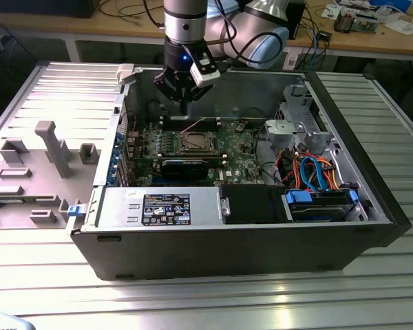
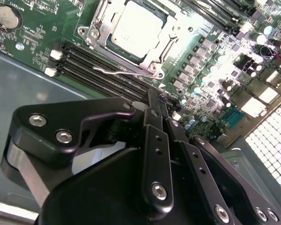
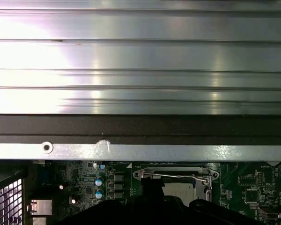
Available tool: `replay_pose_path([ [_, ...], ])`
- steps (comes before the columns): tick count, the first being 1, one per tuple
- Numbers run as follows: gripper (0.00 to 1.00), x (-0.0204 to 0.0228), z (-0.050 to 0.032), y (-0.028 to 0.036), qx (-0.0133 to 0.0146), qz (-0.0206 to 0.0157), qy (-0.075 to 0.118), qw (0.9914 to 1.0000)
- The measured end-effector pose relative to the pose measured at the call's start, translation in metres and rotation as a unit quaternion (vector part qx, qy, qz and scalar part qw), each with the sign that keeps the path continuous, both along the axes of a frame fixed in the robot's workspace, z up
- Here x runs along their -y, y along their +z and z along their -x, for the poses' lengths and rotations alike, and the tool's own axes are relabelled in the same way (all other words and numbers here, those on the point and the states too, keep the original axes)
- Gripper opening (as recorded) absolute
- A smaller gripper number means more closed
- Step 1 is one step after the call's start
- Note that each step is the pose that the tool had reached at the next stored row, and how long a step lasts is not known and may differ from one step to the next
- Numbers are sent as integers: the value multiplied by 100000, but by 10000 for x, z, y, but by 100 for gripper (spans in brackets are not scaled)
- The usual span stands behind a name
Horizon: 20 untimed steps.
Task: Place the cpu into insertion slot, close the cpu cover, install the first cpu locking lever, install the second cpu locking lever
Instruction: 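Install the first cpu locking lever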
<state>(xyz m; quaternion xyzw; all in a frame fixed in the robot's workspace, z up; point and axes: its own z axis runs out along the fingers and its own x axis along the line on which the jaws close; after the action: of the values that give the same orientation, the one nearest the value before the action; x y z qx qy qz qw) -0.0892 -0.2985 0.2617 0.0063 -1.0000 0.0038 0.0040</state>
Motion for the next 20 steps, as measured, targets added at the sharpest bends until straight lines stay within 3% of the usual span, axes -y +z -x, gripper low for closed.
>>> replay_pose_path([
  [6,11,0,-9,-7,-1,90,9,100000],
  [20,11,0,-164,-16,-5,326,1,99999],
])
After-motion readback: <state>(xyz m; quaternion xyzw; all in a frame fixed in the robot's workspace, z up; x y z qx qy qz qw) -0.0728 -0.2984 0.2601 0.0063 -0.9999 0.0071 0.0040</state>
